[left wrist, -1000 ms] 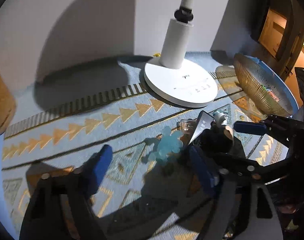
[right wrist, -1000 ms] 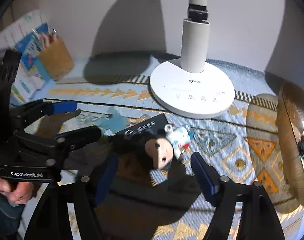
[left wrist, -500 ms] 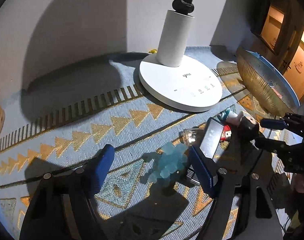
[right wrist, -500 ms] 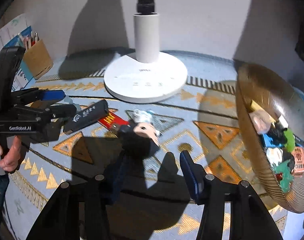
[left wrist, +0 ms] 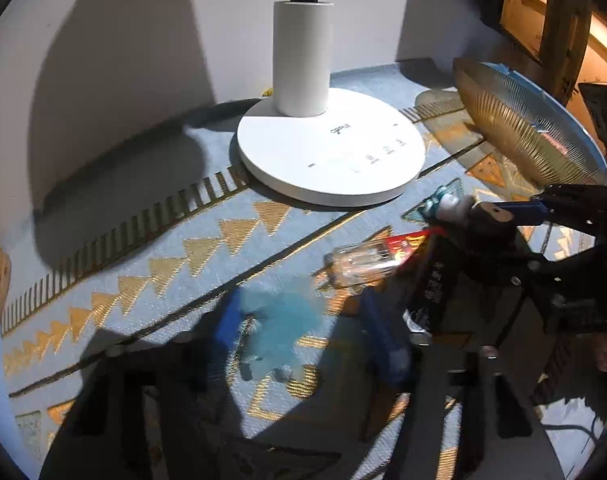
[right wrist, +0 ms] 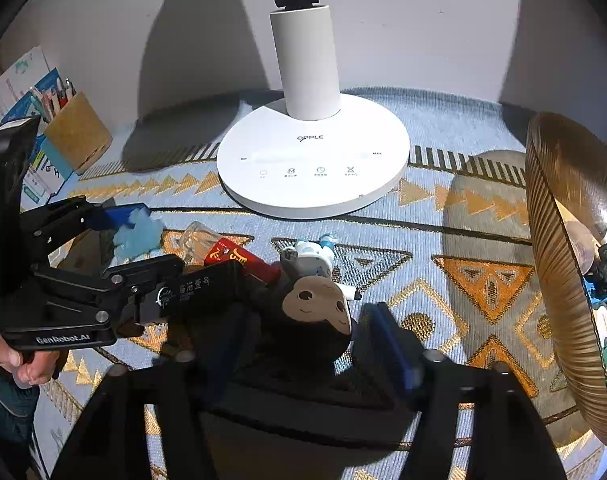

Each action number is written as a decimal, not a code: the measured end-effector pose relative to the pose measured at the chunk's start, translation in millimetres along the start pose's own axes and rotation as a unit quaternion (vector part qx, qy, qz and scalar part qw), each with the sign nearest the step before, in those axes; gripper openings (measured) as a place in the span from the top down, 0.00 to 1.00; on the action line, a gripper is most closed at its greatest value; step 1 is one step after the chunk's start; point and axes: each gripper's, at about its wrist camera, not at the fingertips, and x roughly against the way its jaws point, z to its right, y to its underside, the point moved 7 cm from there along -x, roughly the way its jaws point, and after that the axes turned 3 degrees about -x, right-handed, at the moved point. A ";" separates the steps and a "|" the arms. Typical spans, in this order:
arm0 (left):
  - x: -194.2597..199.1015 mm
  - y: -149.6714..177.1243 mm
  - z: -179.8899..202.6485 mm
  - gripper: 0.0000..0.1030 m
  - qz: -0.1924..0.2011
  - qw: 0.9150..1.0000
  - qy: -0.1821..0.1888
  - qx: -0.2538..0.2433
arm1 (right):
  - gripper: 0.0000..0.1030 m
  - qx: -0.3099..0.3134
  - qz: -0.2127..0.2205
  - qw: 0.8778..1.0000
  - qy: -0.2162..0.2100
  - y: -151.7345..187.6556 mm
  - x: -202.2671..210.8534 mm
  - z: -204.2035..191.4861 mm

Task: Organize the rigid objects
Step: 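Grasp the blue translucent figure with the left gripper while the right grasps the monkey figurine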

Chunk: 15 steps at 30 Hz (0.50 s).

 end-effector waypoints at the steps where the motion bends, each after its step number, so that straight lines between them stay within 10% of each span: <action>1: 1.5 -0.5 -1.3 0.69 0.002 1.000 0.003 0.007 | 0.53 -0.002 0.002 1.000 0.001 -1.0 0.5 0.8; 15: 76.1 48.0 27.6 0.77 0.033 0.997 0.020 0.072 | 0.56 0.040 0.003 0.999 -0.036 70.4 67.8 1.5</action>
